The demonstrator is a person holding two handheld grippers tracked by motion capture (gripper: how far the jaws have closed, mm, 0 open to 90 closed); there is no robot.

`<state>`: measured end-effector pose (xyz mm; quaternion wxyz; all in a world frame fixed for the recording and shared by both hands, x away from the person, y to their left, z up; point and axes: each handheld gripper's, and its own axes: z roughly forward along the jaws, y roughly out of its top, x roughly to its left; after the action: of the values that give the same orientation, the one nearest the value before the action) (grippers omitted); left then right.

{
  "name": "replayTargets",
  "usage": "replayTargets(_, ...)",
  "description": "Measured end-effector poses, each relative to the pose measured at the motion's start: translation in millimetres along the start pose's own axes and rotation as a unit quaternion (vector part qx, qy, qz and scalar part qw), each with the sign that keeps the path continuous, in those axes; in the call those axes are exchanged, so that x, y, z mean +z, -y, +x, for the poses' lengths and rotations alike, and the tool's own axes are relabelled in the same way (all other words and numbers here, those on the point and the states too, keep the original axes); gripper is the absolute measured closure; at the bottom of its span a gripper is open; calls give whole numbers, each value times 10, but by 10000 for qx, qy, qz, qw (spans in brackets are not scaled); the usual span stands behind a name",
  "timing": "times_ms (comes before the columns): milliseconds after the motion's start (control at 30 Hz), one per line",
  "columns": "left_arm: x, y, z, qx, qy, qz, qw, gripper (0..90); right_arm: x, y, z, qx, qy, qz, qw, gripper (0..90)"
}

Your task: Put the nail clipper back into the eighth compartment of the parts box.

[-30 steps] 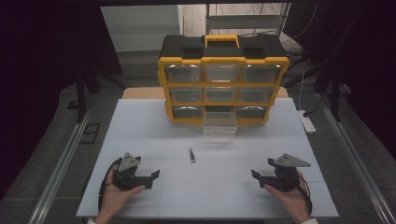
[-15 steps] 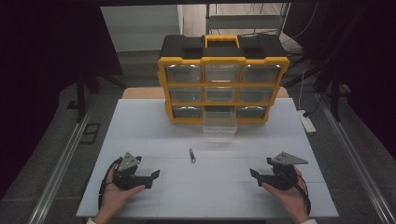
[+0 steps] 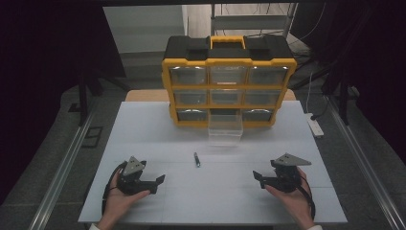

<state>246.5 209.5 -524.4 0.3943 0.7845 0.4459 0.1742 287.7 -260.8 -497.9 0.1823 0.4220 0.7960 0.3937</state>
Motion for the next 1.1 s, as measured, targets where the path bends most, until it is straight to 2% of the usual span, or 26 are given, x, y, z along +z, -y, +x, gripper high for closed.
replayTargets(267,26,4,-5,7,-13,31,10000,92,8,-117,32,-77,92,-137,9998,174)
replayTargets(533,26,3,-9,40,-13,39,10000,94,-14,-234,83,-122,27,-255,9996,191)
replayTargets(967,21,-5,-12,39,-36,6,10000,95,50,-441,277,-175,-76,-219,9996,210)
replayTargets(1100,20,-2,-11,35,-35,10,10000,95,75,-517,349,-115,-97,-244,9996,210)
